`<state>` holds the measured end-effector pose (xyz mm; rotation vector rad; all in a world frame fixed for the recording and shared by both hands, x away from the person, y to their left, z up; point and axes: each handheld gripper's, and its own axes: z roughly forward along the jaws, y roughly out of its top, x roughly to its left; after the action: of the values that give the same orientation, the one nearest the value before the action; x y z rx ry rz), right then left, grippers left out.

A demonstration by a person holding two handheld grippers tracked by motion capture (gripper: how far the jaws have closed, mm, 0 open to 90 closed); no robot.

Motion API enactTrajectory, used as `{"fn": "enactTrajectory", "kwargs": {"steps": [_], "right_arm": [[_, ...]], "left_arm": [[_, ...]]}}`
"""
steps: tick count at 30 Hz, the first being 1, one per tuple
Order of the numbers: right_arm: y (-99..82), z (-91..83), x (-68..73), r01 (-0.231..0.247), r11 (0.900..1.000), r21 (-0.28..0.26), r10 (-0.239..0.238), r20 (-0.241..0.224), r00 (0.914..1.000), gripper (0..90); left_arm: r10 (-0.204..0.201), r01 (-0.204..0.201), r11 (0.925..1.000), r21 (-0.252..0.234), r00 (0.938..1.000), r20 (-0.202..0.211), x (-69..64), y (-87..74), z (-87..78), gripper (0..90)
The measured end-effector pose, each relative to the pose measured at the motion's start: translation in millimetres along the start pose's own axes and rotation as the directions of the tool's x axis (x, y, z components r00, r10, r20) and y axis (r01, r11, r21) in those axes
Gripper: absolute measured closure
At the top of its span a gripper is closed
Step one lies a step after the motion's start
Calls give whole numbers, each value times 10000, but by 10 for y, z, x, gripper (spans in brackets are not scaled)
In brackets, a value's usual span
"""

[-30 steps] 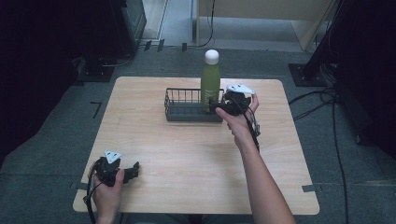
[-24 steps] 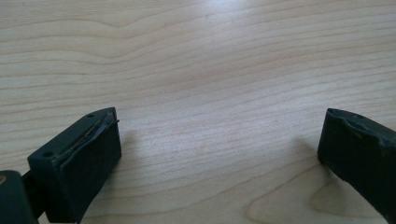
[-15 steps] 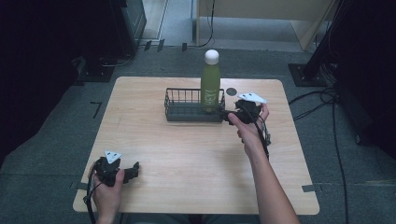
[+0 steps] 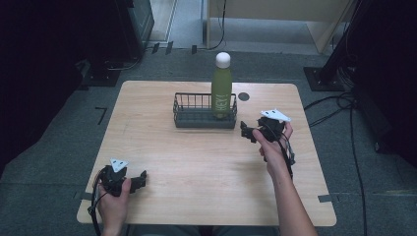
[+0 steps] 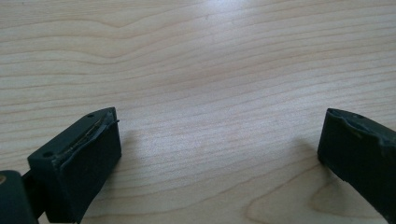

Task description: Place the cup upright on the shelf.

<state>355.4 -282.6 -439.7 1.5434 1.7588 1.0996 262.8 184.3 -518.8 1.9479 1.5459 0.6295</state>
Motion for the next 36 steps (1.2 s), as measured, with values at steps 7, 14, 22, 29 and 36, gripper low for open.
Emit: {"fn": "enactTrajectory", "kwargs": {"steps": [7,14,22,29,36], "right_arm": [[-171,-56,-110,-203,9997,114,202,72,9998,2],[-355,-98,-194,-220,9994,255,216,173,9996,2],[-556,-156,-327,-428,9979,478,408,416,9983,16],[-756,-206,-440,-491,9960,743,435,746,9963,17],[-963,-278,-553,-691,9928,975,597,956,9936,17]], "left_arm": [[0,0,10000,-7,10000,-2,0,0,0,0],[-1,1,10000,-9,10000,-4,-1,0,1,0],[21,-21,10000,9,10000,-6,1,0,0,0],[29,-29,10000,18,10000,-6,1,0,-1,0],[28,-28,10000,15,10000,-6,1,0,-1,0]]}}
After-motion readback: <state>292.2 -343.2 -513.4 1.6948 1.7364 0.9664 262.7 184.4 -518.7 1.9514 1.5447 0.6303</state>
